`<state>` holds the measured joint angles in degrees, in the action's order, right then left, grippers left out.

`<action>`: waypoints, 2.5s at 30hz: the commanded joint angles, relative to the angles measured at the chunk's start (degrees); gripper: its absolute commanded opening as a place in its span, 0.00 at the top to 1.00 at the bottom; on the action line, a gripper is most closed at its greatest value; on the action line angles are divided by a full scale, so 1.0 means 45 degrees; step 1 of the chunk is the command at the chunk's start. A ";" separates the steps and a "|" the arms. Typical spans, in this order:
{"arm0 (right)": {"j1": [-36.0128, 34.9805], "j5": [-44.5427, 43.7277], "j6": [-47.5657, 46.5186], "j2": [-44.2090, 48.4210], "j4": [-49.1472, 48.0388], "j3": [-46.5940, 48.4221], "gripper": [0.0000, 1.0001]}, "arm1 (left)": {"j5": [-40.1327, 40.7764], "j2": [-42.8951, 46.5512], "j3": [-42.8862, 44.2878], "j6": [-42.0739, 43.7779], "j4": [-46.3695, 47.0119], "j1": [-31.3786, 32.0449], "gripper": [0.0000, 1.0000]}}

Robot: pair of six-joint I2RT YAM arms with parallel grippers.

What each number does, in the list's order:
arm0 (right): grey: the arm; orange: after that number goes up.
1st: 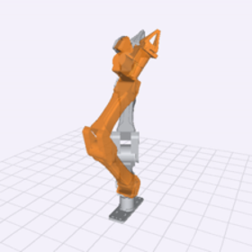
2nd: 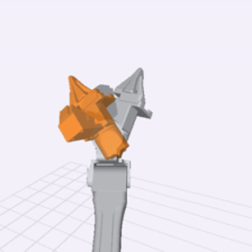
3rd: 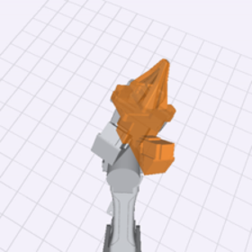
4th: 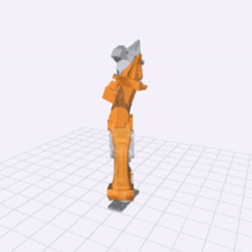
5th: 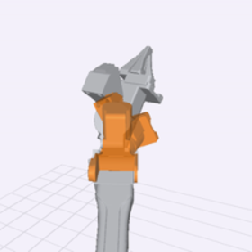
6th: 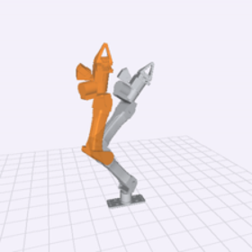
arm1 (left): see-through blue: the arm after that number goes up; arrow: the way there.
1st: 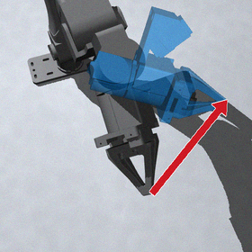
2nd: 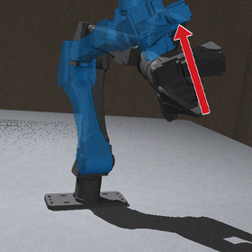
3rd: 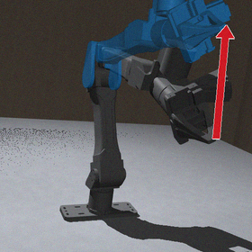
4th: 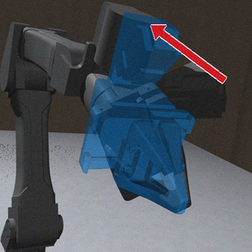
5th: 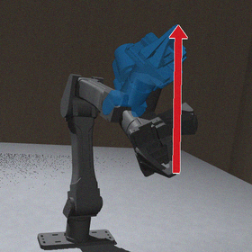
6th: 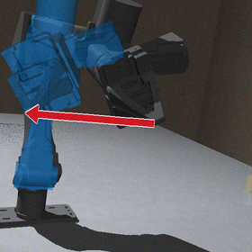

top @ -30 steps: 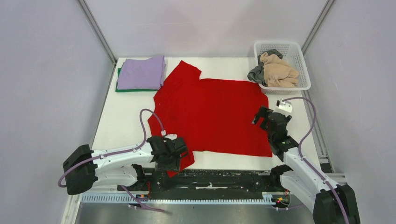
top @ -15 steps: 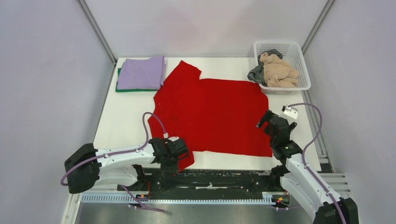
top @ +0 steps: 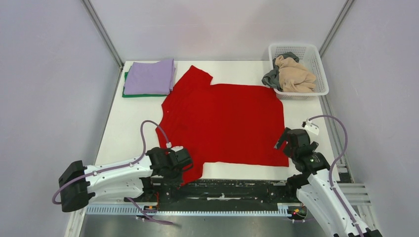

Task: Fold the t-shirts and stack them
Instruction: Grab the side of the flattened tshirt closest away from the robot with both arms, then fold the flattened tshirt in 1/3 of the way

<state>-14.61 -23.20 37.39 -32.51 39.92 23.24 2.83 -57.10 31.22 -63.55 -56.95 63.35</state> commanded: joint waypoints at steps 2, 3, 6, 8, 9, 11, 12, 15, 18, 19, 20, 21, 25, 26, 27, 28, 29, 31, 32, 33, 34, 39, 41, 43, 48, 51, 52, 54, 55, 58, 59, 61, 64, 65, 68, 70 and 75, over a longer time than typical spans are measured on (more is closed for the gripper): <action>0.0028 0.0183 0.0734 -0.0149 0.2310 0.0598 0.03 | -0.0970 0.0586 0.0061 -0.1348 -0.0561 0.0869 0.98; 0.0032 0.0468 0.0772 -0.0139 0.2249 0.0378 0.05 | -0.1032 0.0661 0.0077 -0.1621 -0.0518 0.1089 0.98; 0.0024 0.0891 0.0698 -0.0201 0.2183 -0.0012 0.10 | -0.1107 0.1063 0.0025 -0.2509 -0.0547 0.1909 0.98; 0.0026 0.0891 0.0711 -0.0197 0.2181 -0.0207 0.11 | -0.0989 0.1337 -0.0177 -0.3076 -0.0550 0.2341 0.98; 0.0025 0.0822 0.0701 -0.0154 0.2202 -0.0275 0.12 | -0.0905 0.1407 -0.0277 -0.3174 -0.0548 0.2414 0.98; 0.0032 0.0548 0.0895 -0.0070 0.2159 -0.0440 0.12 | -0.0720 0.1403 -0.0271 -0.3201 -0.0552 0.2425 0.98; 0.0027 0.0493 0.0958 -0.0023 0.2066 -0.0532 0.13 | -0.0684 0.1336 -0.0171 -0.3090 -0.0548 0.2423 0.98; 0.0030 0.0698 0.1018 0.0095 0.1689 -0.0716 0.21 | -0.0679 0.1143 0.0050 -0.2838 -0.0548 0.2426 0.98; 0.0025 0.0868 0.1165 0.0131 0.1737 -0.0873 0.28 | -0.0678 0.1191 -0.0108 -0.2964 -0.0549 0.2424 0.98; 0.0030 0.0974 0.1296 0.0171 0.1788 -0.0930 0.28 | -0.0699 0.1302 -0.0182 -0.3061 -0.0548 0.2426 0.98; 0.0024 0.1052 0.1382 0.0232 0.1807 -0.0965 0.29 | -0.0701 0.1418 -0.0194 -0.3111 -0.0548 0.2410 0.98; 0.0024 0.1074 0.1431 0.0264 0.1827 -0.0981 0.29 | -0.0679 0.1604 -0.0202 -0.3124 -0.0550 0.2424 0.98; 0.0026 0.1091 0.1516 -0.0118 0.2131 -0.0847 0.30 | -0.0157 0.2149 -0.0077 -0.3106 -0.0530 0.2422 0.98; 0.0024 0.1132 0.1526 -0.0265 0.2144 -0.0885 0.30 | -0.0142 0.2261 -0.0052 -0.3130 -0.0544 0.2424 0.98; 0.0027 0.1170 0.1511 -0.0436 0.2157 -0.0853 0.30 | -0.0105 0.2351 -0.0062 -0.3174 -0.0535 0.2426 0.98; 0.0030 0.1163 0.1516 -0.0511 0.2069 -0.0843 0.32 | -0.0080 0.2477 -0.0126 -0.3242 -0.0530 0.2415 0.98; 0.0024 0.1164 0.1516 -0.0572 0.1901 -0.0881 0.34 | -0.0049 0.2560 -0.0171 -0.3288 -0.0529 0.2419 0.98; 0.0024 0.1383 0.1544 -0.0596 0.1516 -0.1081 0.37 | -0.0004 0.2780 -0.0273 -0.3393 -0.0539 0.2423 0.98; 0.0024 0.1546 0.1582 -0.0642 0.1433 -0.1173 0.38 | 0.0002 0.2866 -0.0278 -0.3450 -0.0530 0.2413 0.98; 0.0024 0.1729 0.1613 -0.0722 0.1390 -0.1233 0.39 | -0.0004 0.2990 -0.0291 -0.3463 -0.0538 0.2424 0.98; 0.0024 0.1939 0.1653 -0.0806 0.1350 -0.1336 0.39 | 0.0037 0.3111 -0.0303 -0.3516 -0.0534 0.2426 0.98; 0.0025 0.1781 0.1653 -0.0954 0.1016 -0.1465 0.50 | 0.0259 0.3439 -0.0293 -0.3554 -0.0345 0.2421 0.98; 0.0024 0.1793 0.1655 -0.0918 0.0808 -0.1440 0.57 | 0.0313 0.3444 -0.0156 -0.3474 -0.0348 0.2426 0.98; 0.0025 0.1737 0.1571 -0.1001 0.0816 -0.1306 0.69 | 0.0403 0.3433 0.0009 -0.3402 -0.0316 0.2415 0.98; 0.0026 0.1927 0.1110 -0.1388 0.0387 -0.0825 0.99 | 0.0605 0.3409 0.0025 -0.2973 0.0998 0.2405 0.98; 0.0024 0.2071 0.0772 -0.1913 0.0069 -0.0258 1.00 | 0.1304 0.3216 0.0530 -0.2425 0.1449 0.2291 0.98; 0.0034 0.2038 0.0603 -0.2082 -0.0027 -0.0013 1.00 | 0.1580 0.3114 0.0811 -0.2039 0.1512 0.2131 0.98; 0.0024 0.2004 0.0309 -0.2452 -0.0222 0.0409 1.00 | 0.1972 0.2788 0.1329 -0.1080 0.1709 0.1655 0.98; 0.0024 0.1956 0.0171 -0.2592 -0.0332 0.0571 1.00 | 0.2020 0.2570 0.1552 -0.0572 0.2024 0.1350 0.98; 0.0035 0.1998 -0.0190 -0.3093 -0.0902 0.0996 1.00 | 0.1221 0.1664 0.1901 0.1272 0.3272 -0.0293 0.98; 0.0026 0.2050 -0.0387 -0.3258 -0.1089 0.1143 1.00 | 0.0808 0.1375 0.1989 0.1718 0.3810 -0.0793 0.98; 0.0041 0.1973 -0.0680 -0.3631 -0.1313 0.1512 1.00 | 0.0199 0.0638 0.2260 0.2718 0.4618 -0.1746 0.98; 0.0047 0.1877 -0.1014 -0.4152 -0.1615 0.2039 1.00 | 0.0269 -0.0214 0.3111 0.3617 0.4833 -0.2624 0.98; 0.0055 0.1862 -0.1070 -0.4243 -0.1768 0.2148 1.00 | 0.0321 -0.0450 0.3431 0.3918 0.4740 -0.2990 0.98; 0.0091 0.1740 -0.1122 -0.4472 -0.2314 0.2302 1.00 | 0.0788 -0.0776 0.4048 0.4528 0.4850 -0.4012 0.98; 0.0193 0.1681 -0.1248 -0.4690 -0.2519 0.2476 0.99 | 0.1027 -0.0908 0.4420 0.4785 0.4985 -0.4655 0.98; 0.0514 0.1471 -0.1556 -0.5085 -0.3016 0.2968 0.98 | 0.2259 -0.1248 0.5017 0.5392 0.5410 -0.5645 0.98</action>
<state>-13.32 -14.57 32.51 -54.81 30.81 33.06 7.86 -61.78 50.68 -45.36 -36.12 40.51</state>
